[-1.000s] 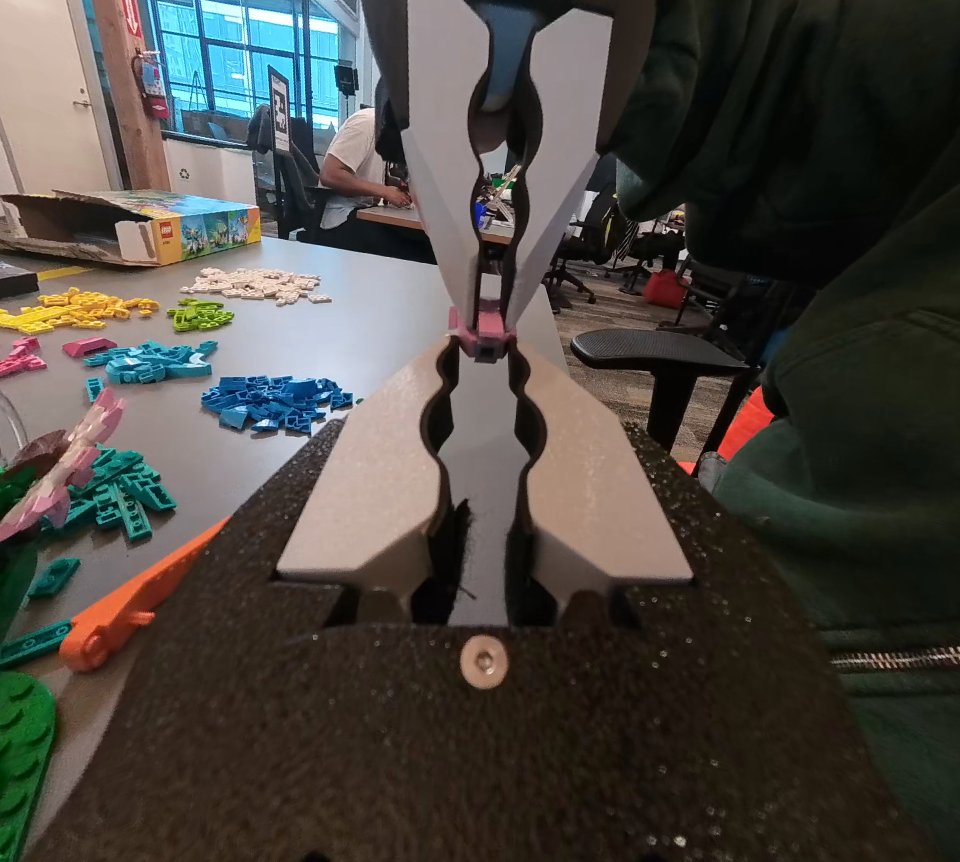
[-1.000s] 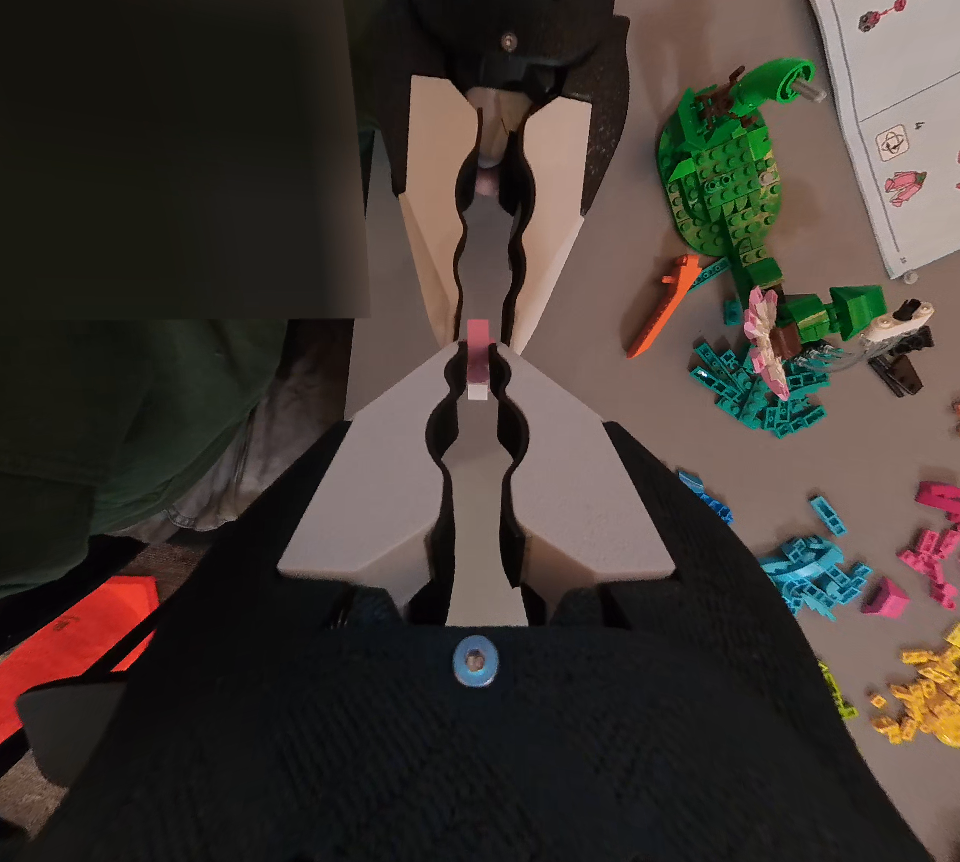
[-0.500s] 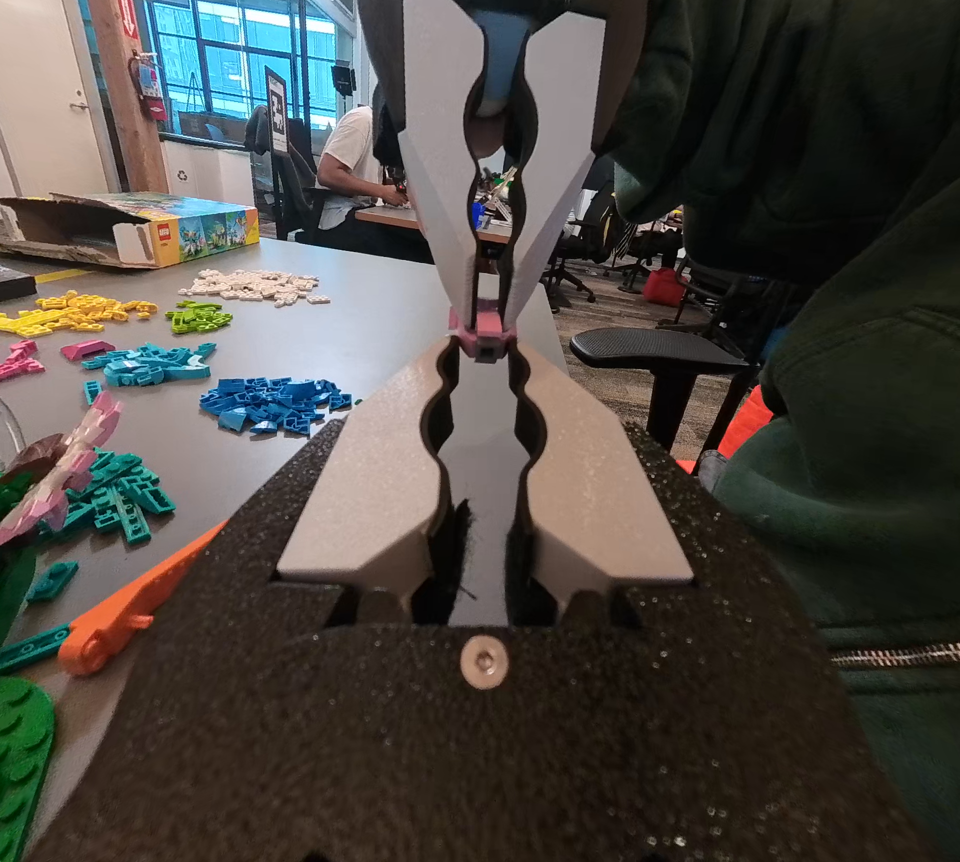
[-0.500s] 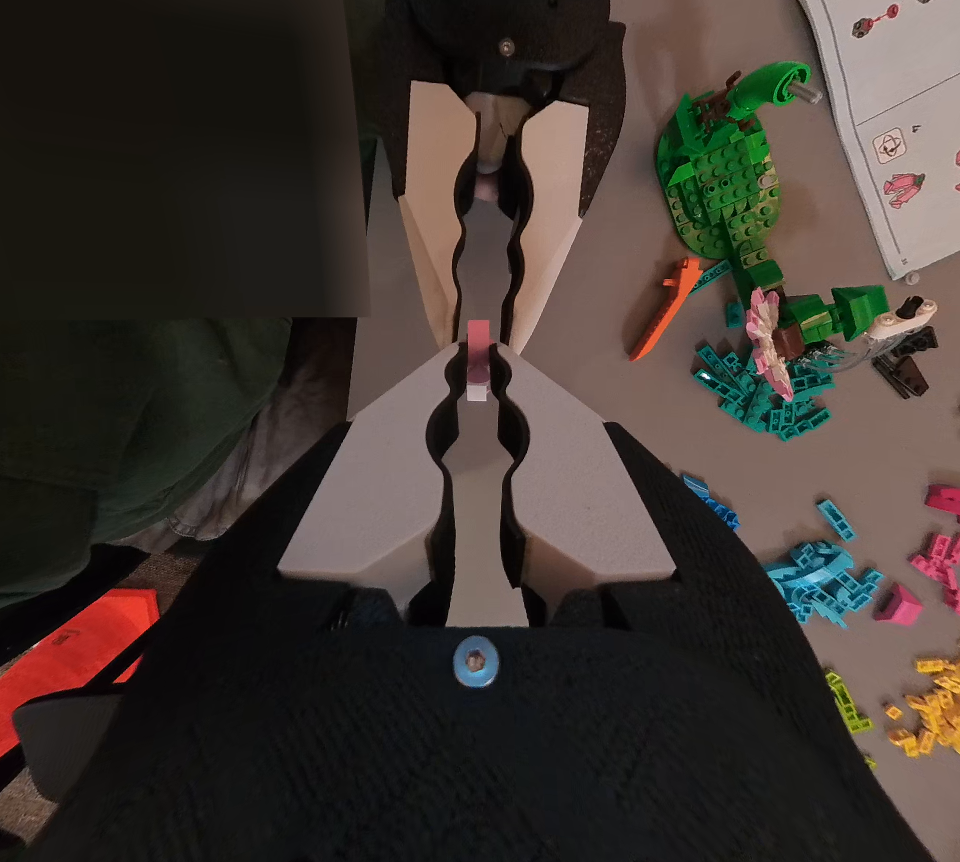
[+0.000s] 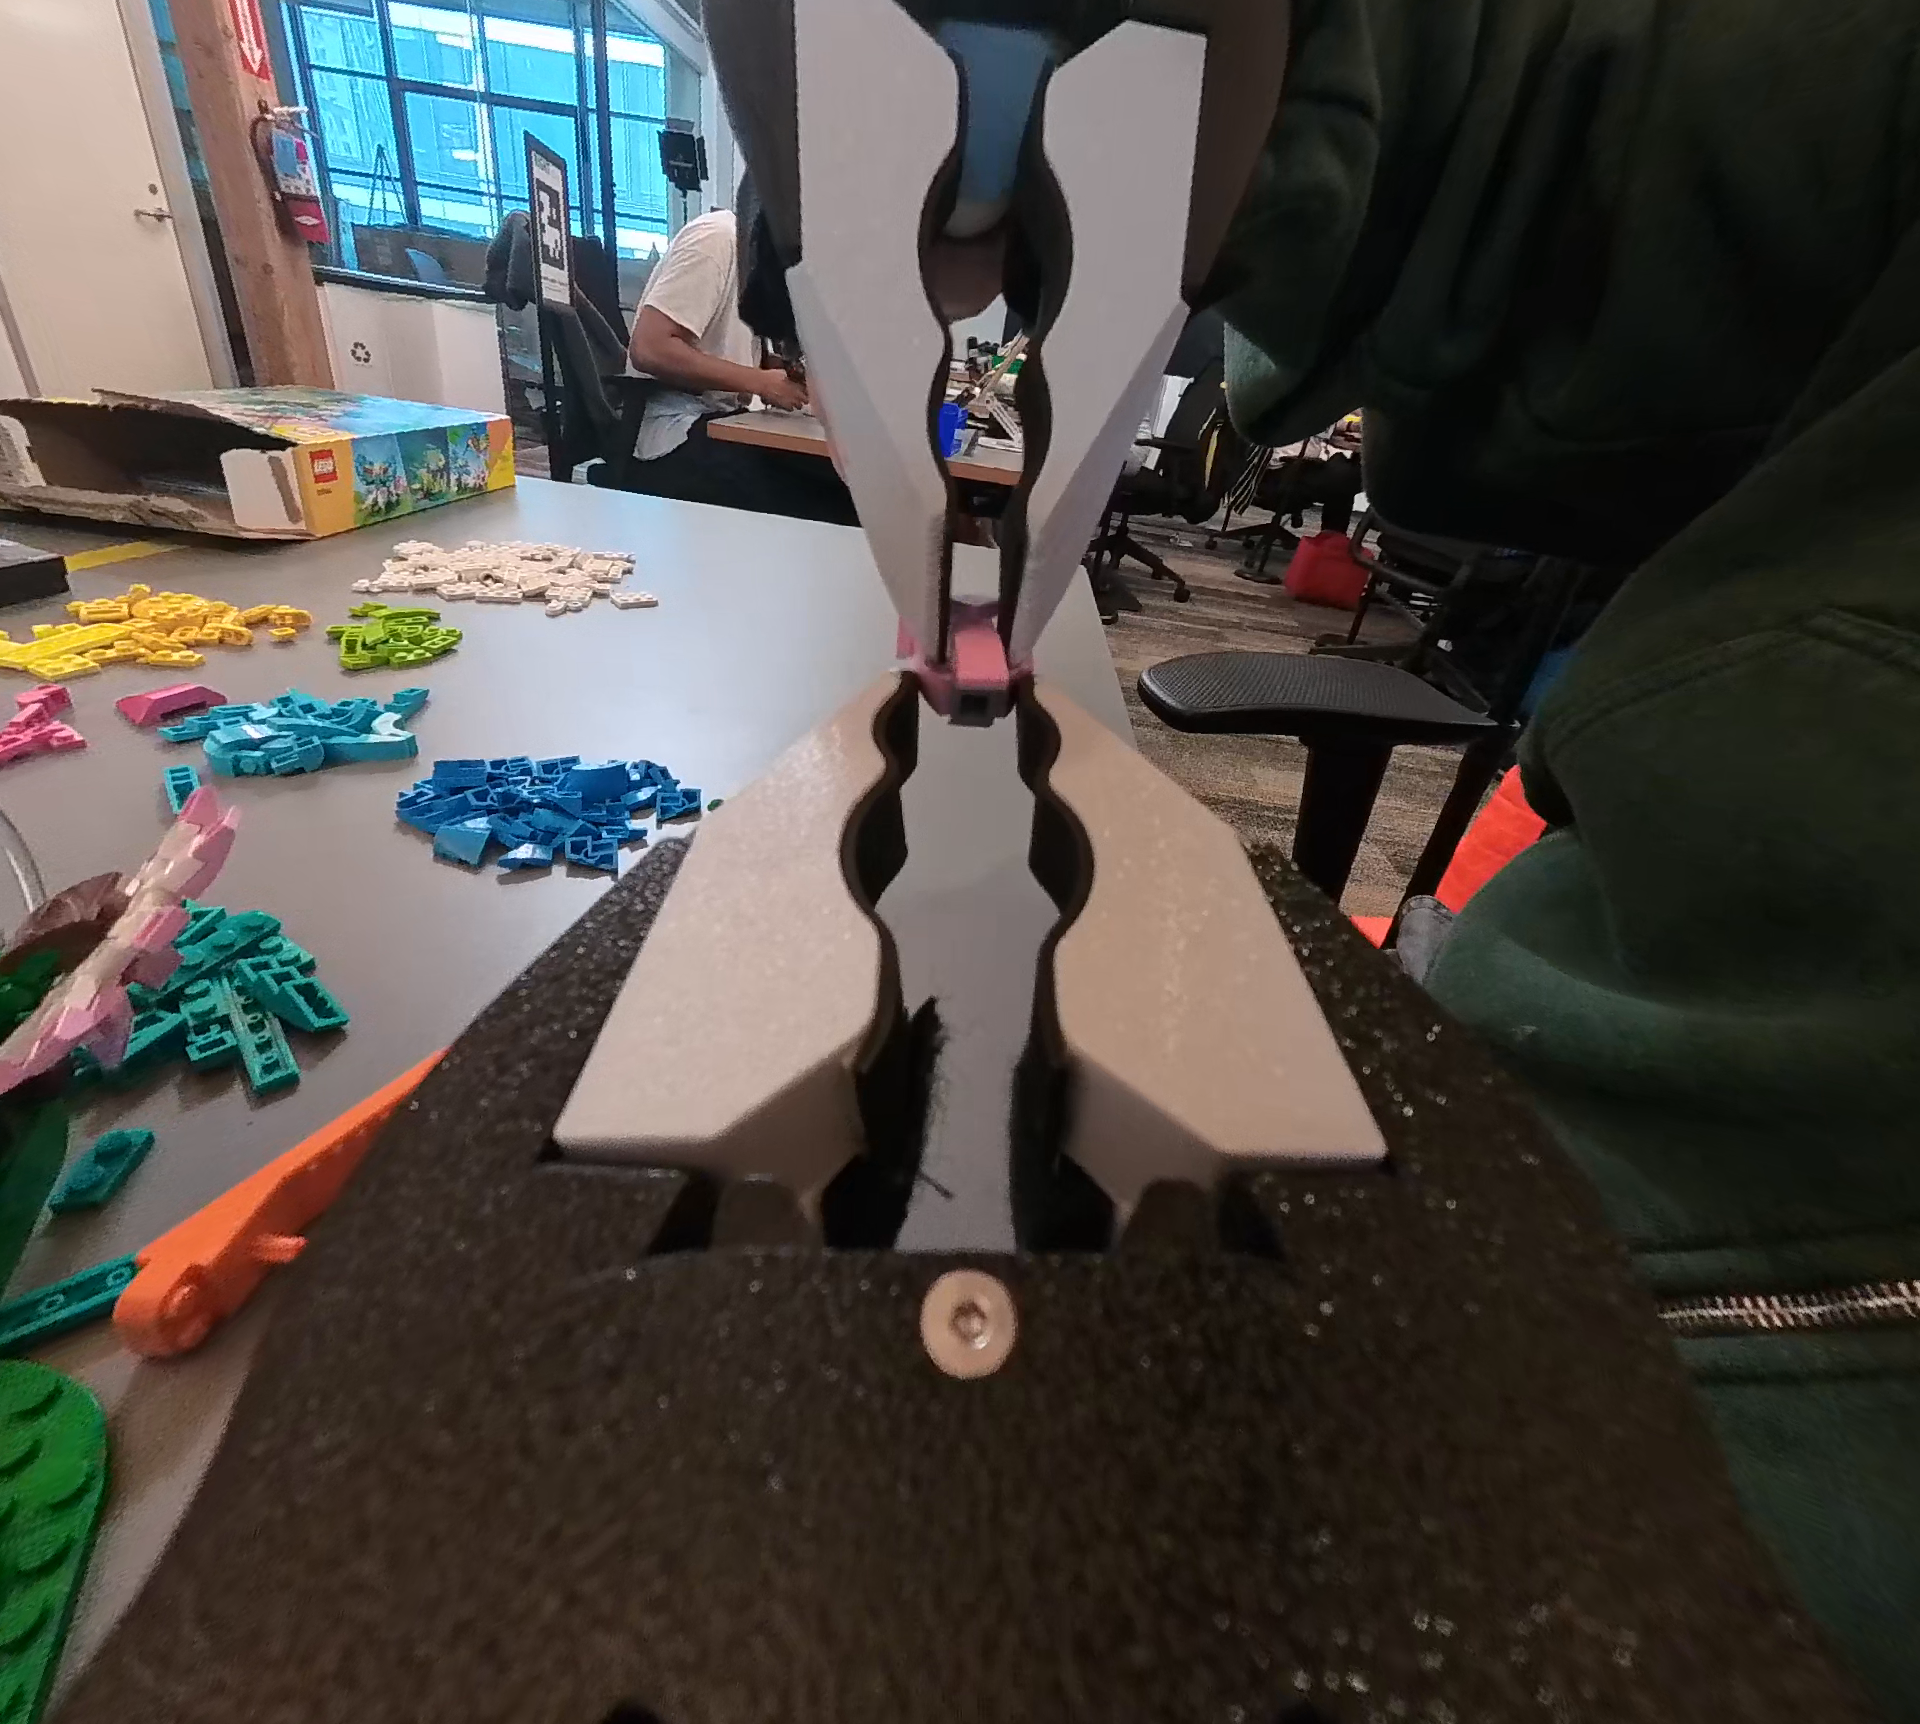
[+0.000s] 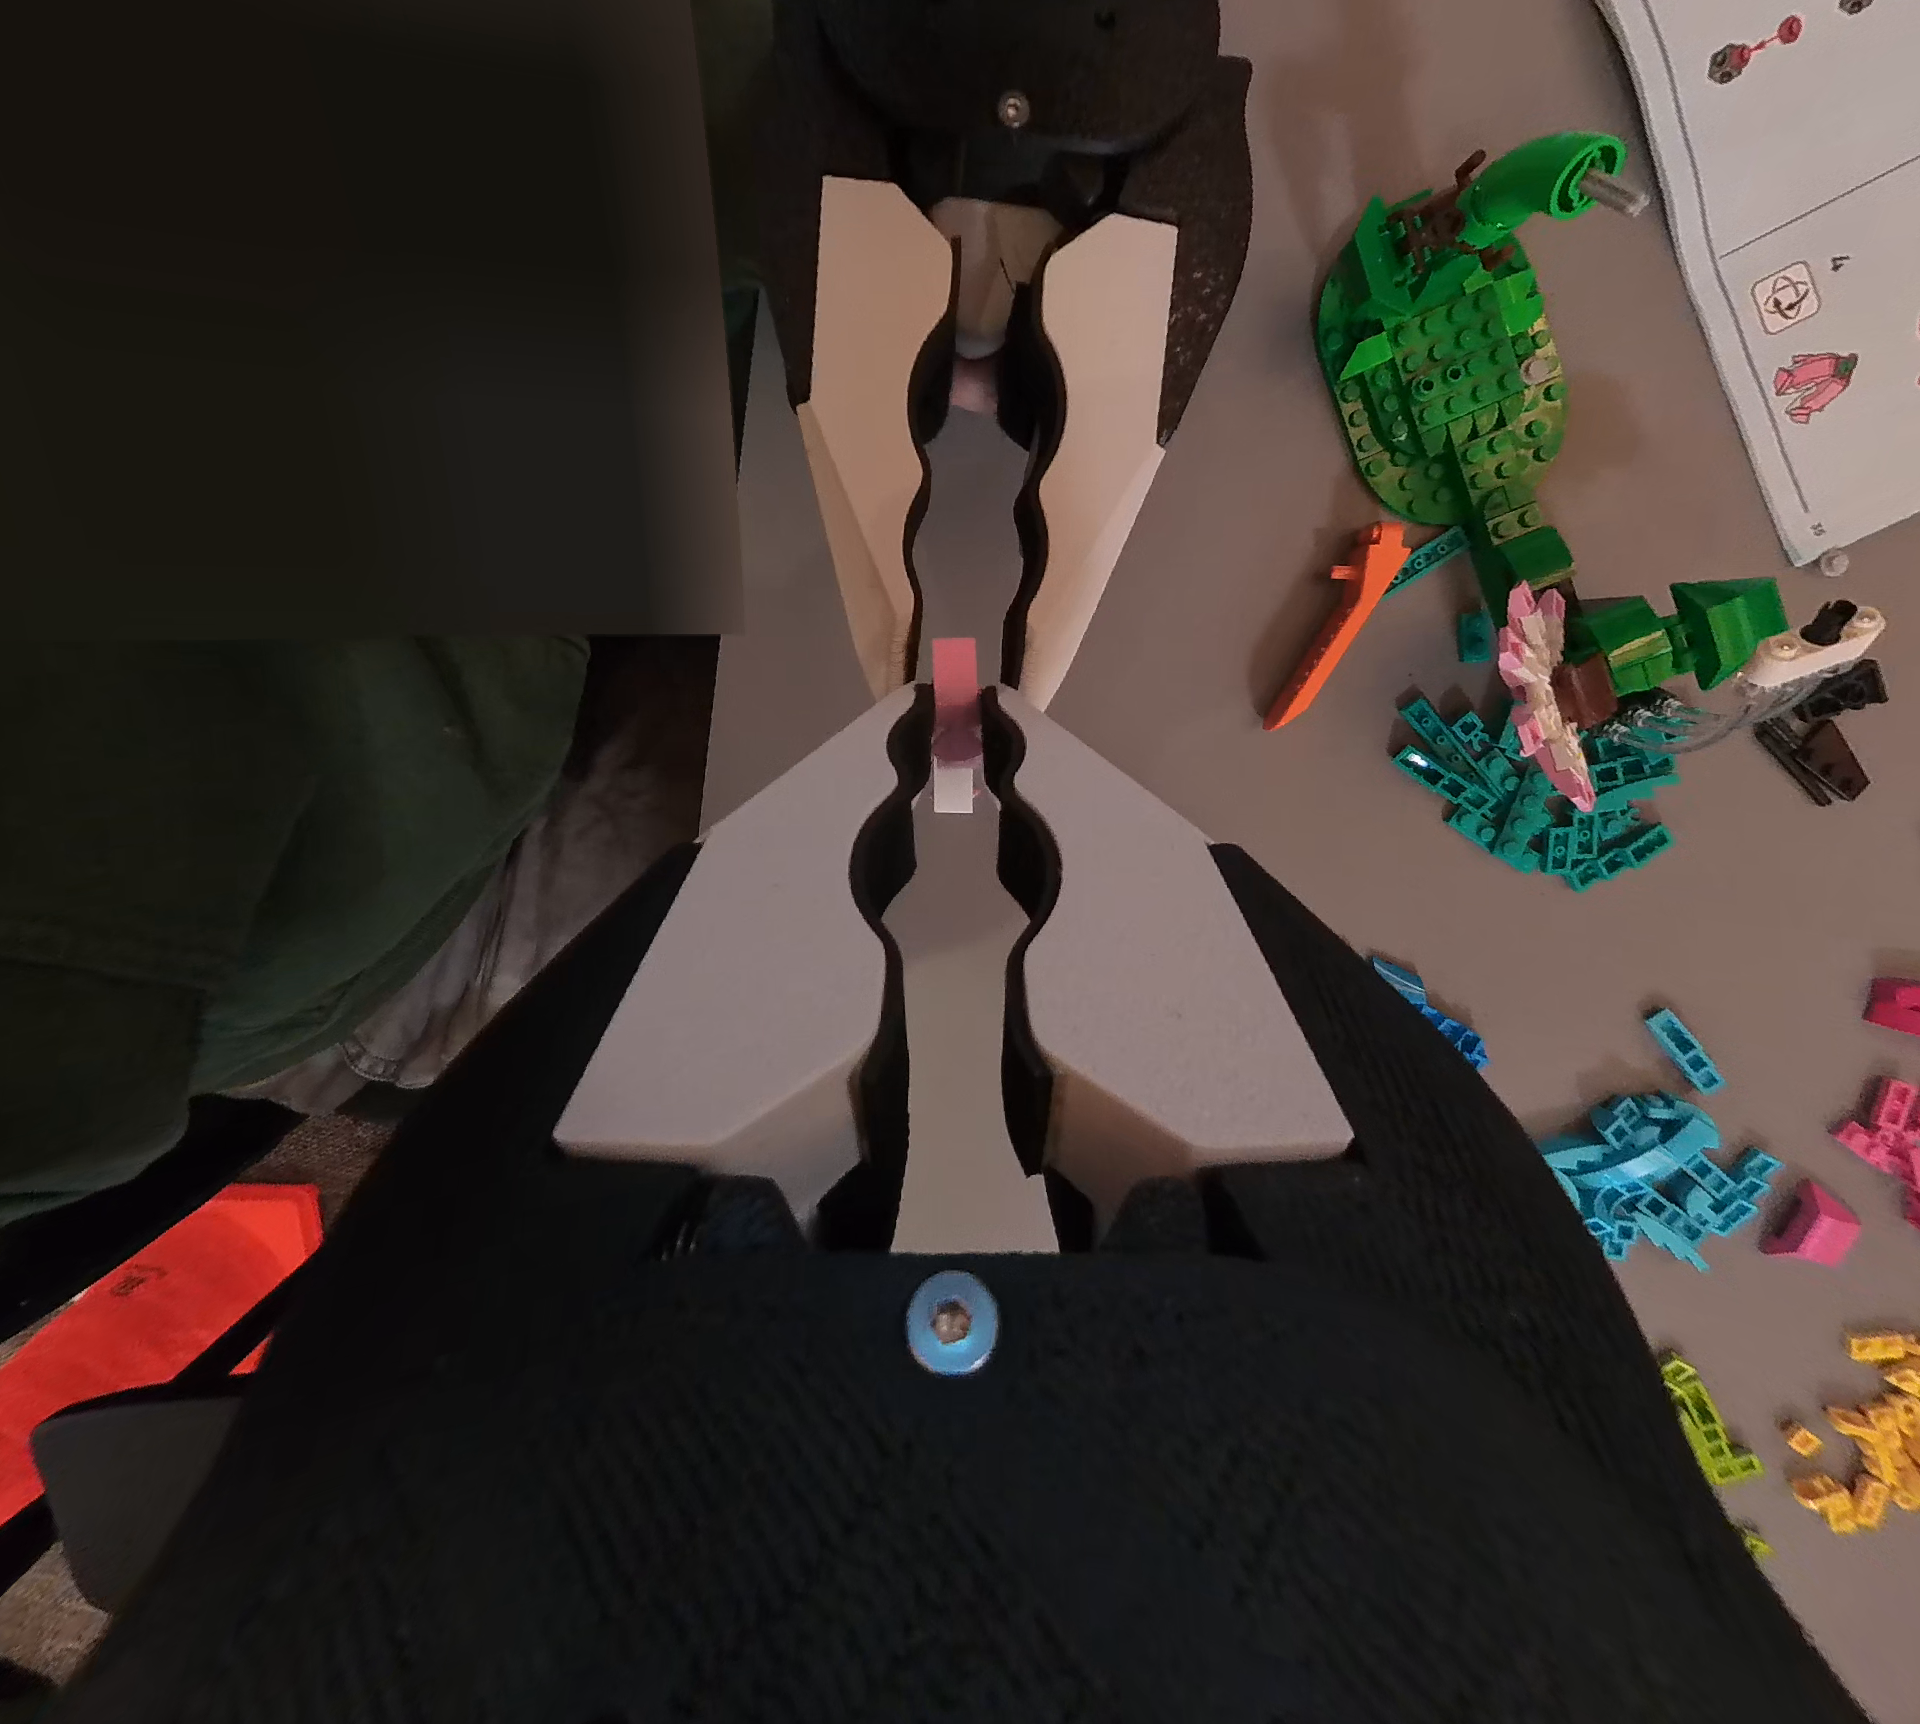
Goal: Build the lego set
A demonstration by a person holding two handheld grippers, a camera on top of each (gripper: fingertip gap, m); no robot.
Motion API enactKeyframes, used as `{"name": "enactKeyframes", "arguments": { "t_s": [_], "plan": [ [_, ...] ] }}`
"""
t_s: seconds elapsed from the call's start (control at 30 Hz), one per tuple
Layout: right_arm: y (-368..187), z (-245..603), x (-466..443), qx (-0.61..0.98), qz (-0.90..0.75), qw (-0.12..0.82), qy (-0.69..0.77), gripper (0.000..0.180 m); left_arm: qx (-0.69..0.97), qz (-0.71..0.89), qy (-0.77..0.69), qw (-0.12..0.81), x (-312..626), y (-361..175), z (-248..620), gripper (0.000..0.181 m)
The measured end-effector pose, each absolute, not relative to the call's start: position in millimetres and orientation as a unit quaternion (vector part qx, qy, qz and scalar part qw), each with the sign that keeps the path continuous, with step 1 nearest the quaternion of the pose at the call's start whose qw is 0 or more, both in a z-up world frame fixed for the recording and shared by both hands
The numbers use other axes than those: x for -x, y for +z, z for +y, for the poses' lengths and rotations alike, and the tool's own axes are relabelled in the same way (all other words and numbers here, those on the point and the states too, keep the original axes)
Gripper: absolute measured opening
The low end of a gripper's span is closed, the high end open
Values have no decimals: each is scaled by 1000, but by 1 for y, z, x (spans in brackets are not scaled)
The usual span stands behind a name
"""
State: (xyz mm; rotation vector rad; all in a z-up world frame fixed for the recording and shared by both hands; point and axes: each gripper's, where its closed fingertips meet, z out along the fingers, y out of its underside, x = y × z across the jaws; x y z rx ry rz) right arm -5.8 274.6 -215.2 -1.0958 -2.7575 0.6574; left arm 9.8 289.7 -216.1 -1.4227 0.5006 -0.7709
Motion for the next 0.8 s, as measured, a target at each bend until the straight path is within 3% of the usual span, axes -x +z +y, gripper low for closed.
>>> {"name": "enactKeyframes", "arguments": {
  "t_s": [0.5,0.63,0.73,0.8],
  "plan": [
    [-204,274,2,347,-903,84,240,18,630,218,-343,662,-9,-216,290,17],
    [-190,276,4,302,-902,193,240,34,630,214,-344,662,-8,-216,291,16],
    [-188,277,7,214,-903,326,181,54,631,214,-347,660,-8,-217,291,16],
    [-194,272,6,141,-900,390,134,58,632,214,-348,659,-8,-217,291,16]
  ]
}}
